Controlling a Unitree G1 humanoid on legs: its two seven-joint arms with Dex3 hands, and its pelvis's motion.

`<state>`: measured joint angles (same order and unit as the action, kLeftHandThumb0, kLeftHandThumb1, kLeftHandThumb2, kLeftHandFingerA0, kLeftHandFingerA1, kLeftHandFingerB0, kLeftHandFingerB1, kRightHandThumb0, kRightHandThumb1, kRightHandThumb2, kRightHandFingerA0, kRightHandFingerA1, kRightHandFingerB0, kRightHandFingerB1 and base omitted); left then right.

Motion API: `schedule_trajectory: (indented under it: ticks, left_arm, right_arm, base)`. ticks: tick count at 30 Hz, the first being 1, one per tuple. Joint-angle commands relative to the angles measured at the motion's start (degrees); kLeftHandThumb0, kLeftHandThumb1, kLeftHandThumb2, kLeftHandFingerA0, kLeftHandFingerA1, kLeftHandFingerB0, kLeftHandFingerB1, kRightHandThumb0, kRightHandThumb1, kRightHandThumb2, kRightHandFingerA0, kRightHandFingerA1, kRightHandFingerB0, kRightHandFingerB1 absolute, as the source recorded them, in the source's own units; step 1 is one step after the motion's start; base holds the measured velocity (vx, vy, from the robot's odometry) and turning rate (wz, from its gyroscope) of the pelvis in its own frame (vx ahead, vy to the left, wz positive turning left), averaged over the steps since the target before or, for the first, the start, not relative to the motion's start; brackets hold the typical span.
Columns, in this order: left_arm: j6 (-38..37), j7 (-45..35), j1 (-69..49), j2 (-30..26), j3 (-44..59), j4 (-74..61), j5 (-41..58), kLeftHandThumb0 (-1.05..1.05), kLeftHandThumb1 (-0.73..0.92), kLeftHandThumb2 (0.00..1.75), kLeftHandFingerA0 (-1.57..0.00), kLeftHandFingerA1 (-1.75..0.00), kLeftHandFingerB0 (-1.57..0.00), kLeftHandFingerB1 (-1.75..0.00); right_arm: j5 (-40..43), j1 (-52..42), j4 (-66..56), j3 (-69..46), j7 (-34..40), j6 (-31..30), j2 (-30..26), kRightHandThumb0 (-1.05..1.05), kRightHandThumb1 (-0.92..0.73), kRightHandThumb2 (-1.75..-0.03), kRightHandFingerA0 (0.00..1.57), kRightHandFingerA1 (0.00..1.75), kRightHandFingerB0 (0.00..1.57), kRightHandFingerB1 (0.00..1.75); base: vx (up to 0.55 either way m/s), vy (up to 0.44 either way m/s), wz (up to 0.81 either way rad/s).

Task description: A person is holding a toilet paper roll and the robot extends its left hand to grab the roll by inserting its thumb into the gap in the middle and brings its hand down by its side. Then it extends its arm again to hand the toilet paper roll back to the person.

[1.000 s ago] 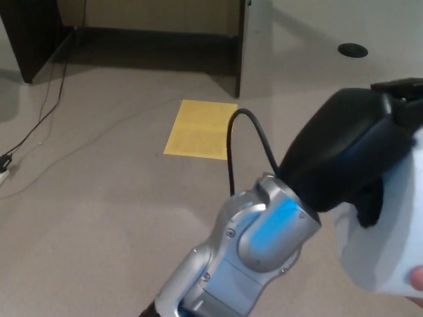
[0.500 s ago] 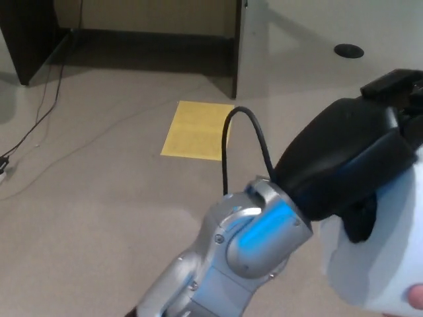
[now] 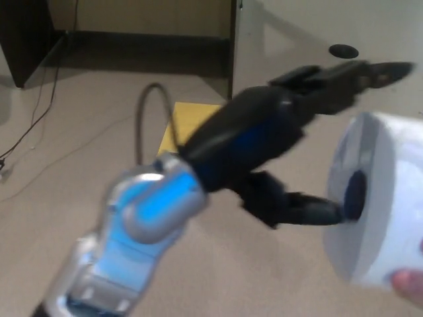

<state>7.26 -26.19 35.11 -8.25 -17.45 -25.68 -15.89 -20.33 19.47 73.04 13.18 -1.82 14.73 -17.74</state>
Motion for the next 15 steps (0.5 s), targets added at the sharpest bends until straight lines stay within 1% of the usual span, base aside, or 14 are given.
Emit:
schedule_trajectory:
  ticks: [1,2,3,4,6,8,9,10,11,12,13,14,15]
  left_arm:
    - [1.6,-5.2,-4.4,-4.4,5.6,-2.9,9.3,-0.58,0.37,0.64,-0.08,-0.37,-0.09,-0.31]
    - [1.6,-5.3,-4.6,-4.6,5.8,-3.0,9.7,-0.58,0.37,0.64,-0.08,-0.37,-0.09,-0.31]
    - [-0.2,-5.5,-6.8,-5.6,7.0,-3.2,10.7,-0.53,0.39,0.54,-0.08,-0.29,-0.12,-0.25]
    - [-1.5,-6.9,-11.2,-8.1,9.7,-4.9,12.7,-0.50,0.34,0.74,-0.03,-0.30,-0.05,-0.23]
    - [-2.0,-8.4,-13.6,-10.2,12.4,-5.7,15.3,-0.50,0.32,0.73,0.00,-0.25,0.00,-0.20]
    - [-1.2,-9.4,-14.8,-11.9,15.5,-6.0,18.0,-0.50,0.32,0.73,0.00,-0.21,0.00,-0.18]
    - [-1.9,-9.3,-15.8,-12.5,16.9,-5.8,18.3,-0.49,0.32,0.72,0.00,-0.19,0.00,-0.17]
    - [-2.4,-9.4,-16.8,-12.9,17.9,-5.5,19.0,-0.48,0.29,0.63,0.00,-0.21,0.00,-0.16]
    - [-3.1,-9.5,-18.0,-13.4,19.3,-5.0,19.8,-0.48,0.29,0.63,0.00,-0.21,0.00,-0.16]
    - [-4.7,-8.9,-20.3,-13.8,20.9,-4.6,19.6,-0.47,0.32,0.71,0.00,-0.19,0.00,-0.15]
    - [-7.6,-8.2,-27.5,-14.0,25.3,-3.2,20.2,-0.44,0.31,0.71,0.00,-0.25,0.00,-0.16]
    - [-9.7,-7.9,-31.9,-13.6,27.5,-1.5,20.8,-0.44,0.31,0.71,-0.01,-0.28,0.00,-0.16]
    - [-10.6,-7.8,-33.5,-13.4,28.3,-0.8,21.1,-0.44,0.31,0.71,-0.01,-0.28,0.00,-0.16]
  right_arm:
    - [-0.3,-0.1,0.1,0.1,0.4,0.1,-0.4,-0.39,-0.66,-0.60,0.75,0.67,0.55,0.44]
    - [-0.3,-0.1,0.1,0.1,0.4,0.1,-0.4,-0.39,-0.66,-0.60,0.75,0.67,0.55,0.44]
    - [-0.4,-0.2,0.1,0.2,0.1,0.0,-0.5,-0.40,-0.66,-0.60,0.73,0.65,0.54,0.44]
    - [-0.7,-1.1,0.2,0.6,0.2,-0.1,-0.3,-0.39,-0.66,-0.60,0.72,0.64,0.55,0.44]
    - [-0.2,-1.5,0.3,0.2,-0.2,0.4,0.0,-0.37,-0.66,-0.60,0.73,0.63,0.54,0.45]
    - [-0.2,-0.7,0.2,0.2,-0.1,0.1,-0.1,-0.38,-0.67,-0.60,0.74,0.64,0.54,0.44]
    - [-0.6,-0.2,0.3,0.5,0.0,-0.9,-0.2,-0.40,-0.67,-0.60,0.73,0.62,0.53,0.43]
    - [-0.4,-0.1,0.2,0.4,-0.2,-1.0,-0.3,-0.38,-0.67,-0.60,0.72,0.60,0.53,0.43]
    - [-0.2,0.0,0.2,0.2,-0.4,-1.0,-0.3,-0.38,-0.67,-0.60,0.72,0.60,0.53,0.43]
    - [0.0,-0.2,0.2,0.1,-0.6,-0.8,-0.3,-0.38,-0.68,-0.61,0.71,0.58,0.53,0.43]
    - [-0.2,-1.0,0.0,0.4,-0.8,-0.3,-0.3,-0.38,-0.68,-0.60,0.70,0.57,0.53,0.43]
    - [-0.2,-1.8,0.0,0.4,-0.5,0.5,-0.4,-0.37,-0.68,-0.60,0.71,0.58,0.54,0.44]
    - [-0.2,-2.1,0.0,0.4,-0.4,0.8,-0.4,-0.37,-0.68,-0.60,0.71,0.58,0.54,0.44]
  base:
    - [0.00,0.000,0.00]
    - [0.00,0.000,0.00]
    - [0.00,0.000,0.00]
    - [0.00,0.000,0.00]
    - [0.00,0.000,0.00]
    - [0.00,0.000,0.00]
    - [0.00,0.000,0.00]
    - [0.00,0.000,0.00]
    - [0.00,0.000,0.00]
    - [0.00,0.000,0.00]
    - [0.00,0.000,0.00]
    - [0.00,0.000,0.00]
    - [0.00,0.000,0.00]
